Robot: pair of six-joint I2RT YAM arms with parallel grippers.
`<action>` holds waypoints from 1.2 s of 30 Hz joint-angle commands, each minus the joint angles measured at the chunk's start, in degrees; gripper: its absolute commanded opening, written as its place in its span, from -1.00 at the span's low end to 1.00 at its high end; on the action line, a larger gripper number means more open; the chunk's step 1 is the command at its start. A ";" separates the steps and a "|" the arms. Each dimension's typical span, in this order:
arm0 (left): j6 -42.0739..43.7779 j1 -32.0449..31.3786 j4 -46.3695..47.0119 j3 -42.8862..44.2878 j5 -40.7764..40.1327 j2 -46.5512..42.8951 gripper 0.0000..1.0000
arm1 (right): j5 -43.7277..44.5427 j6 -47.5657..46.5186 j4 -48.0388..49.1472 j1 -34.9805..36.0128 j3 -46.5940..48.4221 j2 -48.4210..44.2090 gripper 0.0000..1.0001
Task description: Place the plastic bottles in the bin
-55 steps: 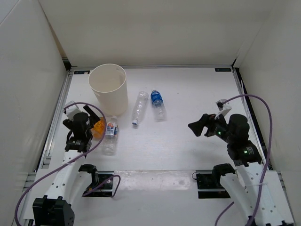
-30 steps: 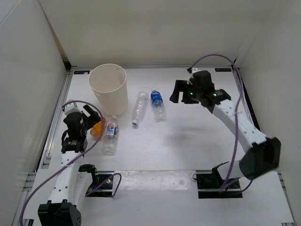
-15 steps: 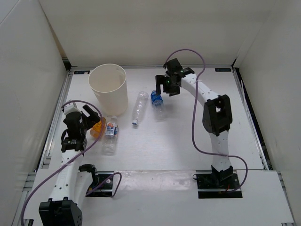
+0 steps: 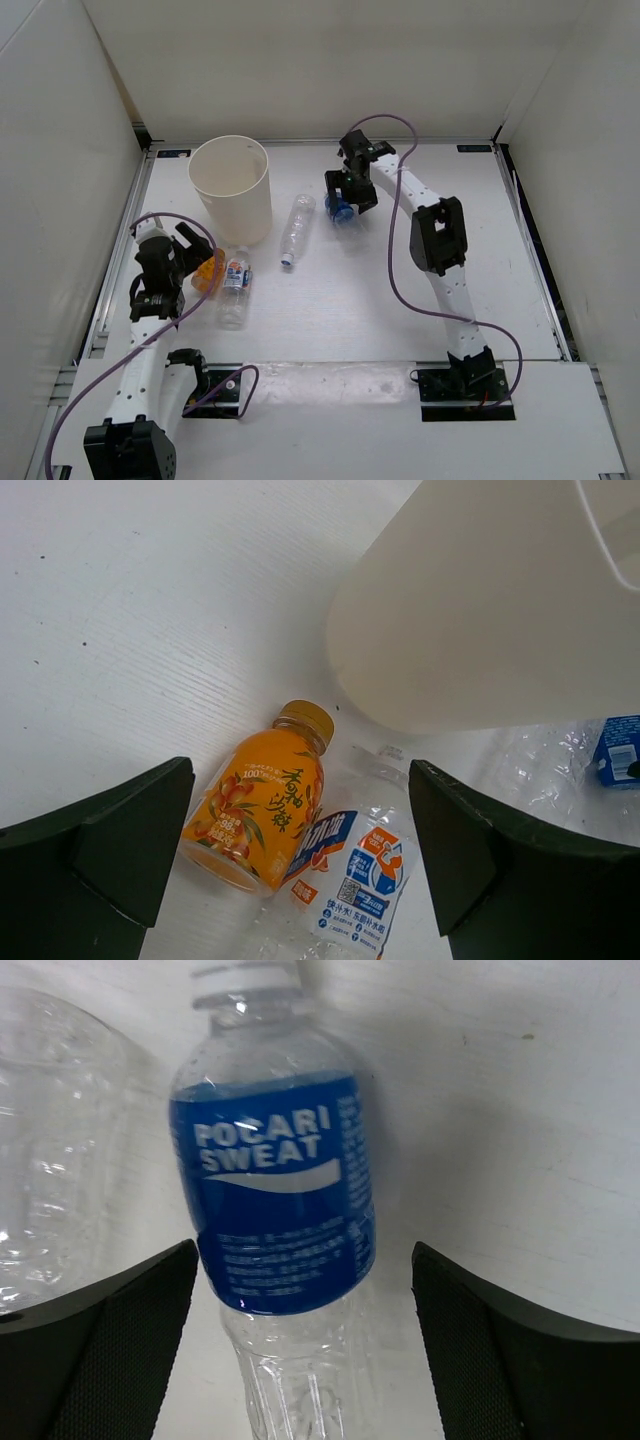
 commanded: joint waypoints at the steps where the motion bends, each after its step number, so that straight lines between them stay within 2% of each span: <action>1: -0.40 0.54 1.14 1.63 0.97 -0.46 0.99 | 0.89 -1.01 -4.14 0.09 2.69 1.09 0.76; 5: -0.84 0.63 0.27 1.81 1.06 -0.55 0.99 | 2.29 -1.80 -6.34 0.18 2.16 2.50 0.62; 9: -0.76 0.90 -0.79 2.25 1.06 -1.25 0.99 | 2.91 -2.85 -6.69 0.36 0.06 2.07 0.25; 12: -0.75 1.07 -1.49 1.98 0.71 -1.61 0.99 | 3.78 -3.12 -6.43 0.18 -2.05 0.67 0.06; 13: -0.93 0.98 -1.49 2.07 0.79 -1.78 0.99 | 3.96 -3.03 -6.34 -0.26 -2.40 -0.56 -0.17; 14: -0.93 0.98 -1.75 2.16 0.80 -1.87 0.99 | 3.96 -2.51 -6.08 -0.35 -3.71 -1.27 -0.31; 15: -0.84 0.81 -2.10 2.25 0.71 -1.78 0.99 | 3.79 -2.07 -5.90 -1.13 -4.07 -3.28 -0.43; 16: -1.02 0.98 -2.28 2.25 0.19 -2.13 0.99 | 2.13 -1.63 -4.68 -1.49 -4.77 -6.43 -0.66; 18: -1.19 1.16 -2.81 2.16 -0.43 -1.96 0.99 | -1.47 -0.05 -1.61 -1.93 -9.15 -12.07 -0.72; 19: -1.37 1.16 -2.81 2.07 -0.52 -2.31 0.99 | -2.09 1.61 1.71 -2.28 -11.87 -19.14 -0.80; 21: -1.28 1.16 -3.25 1.98 -1.13 -2.66 0.99 | -2.19 3.20 7.18 -1.67 -16.35 -23.58 -1.00; 22: -1.20 0.90 -3.60 1.98 -1.31 -2.84 0.99 | -1.49 4.43 10.41 -0.36 -16.73 -28.82 -1.00; 26: -1.02 1.33 -5.10 2.16 -1.41 -4.59 0.99 | 6.66 3.30 18.77 6.31 -15.42 -34.31 -1.00; 31: -1.54 1.25 -5.44 0.32 -1.93 -7.05 0.99 | 13.26 -0.03 28.54 13.96 -13.39 -35.64 -1.00; 33: -1.72 1.34 -5.53 0.14 -2.02 -8.11 0.99 | 15.03 -1.09 36.25 16.70 -14.27 -36.17 -1.00; 36: -2.33 1.16 -5.18 -0.48 -1.76 -8.37 0.99 | 18.90 -8.01 48.63 22.13 -16.73 -35.65 -1.00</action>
